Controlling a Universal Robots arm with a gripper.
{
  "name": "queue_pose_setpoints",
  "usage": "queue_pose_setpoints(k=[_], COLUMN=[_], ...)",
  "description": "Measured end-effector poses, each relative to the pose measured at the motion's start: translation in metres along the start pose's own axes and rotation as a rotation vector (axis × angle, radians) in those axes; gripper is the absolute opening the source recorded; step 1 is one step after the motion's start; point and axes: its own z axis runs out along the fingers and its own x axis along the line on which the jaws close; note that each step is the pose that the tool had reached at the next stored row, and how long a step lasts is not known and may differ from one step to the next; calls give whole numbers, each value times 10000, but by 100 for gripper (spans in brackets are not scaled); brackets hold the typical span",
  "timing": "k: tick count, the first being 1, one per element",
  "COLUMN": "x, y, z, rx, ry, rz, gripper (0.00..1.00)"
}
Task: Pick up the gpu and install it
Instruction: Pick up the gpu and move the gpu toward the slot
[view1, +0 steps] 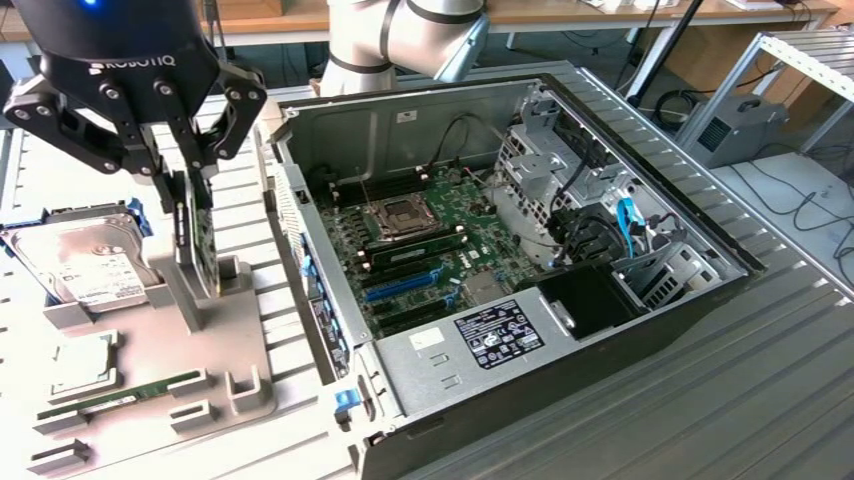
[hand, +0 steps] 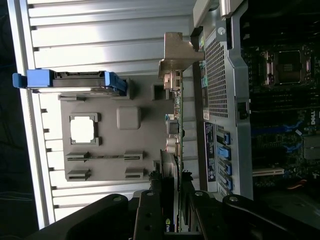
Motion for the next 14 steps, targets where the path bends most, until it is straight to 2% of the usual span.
queue_pose_setpoints(k=[14], x=[-1], y=[-1], z=[-51], rx=[-4], ry=[0], rz=[0], gripper=[26])
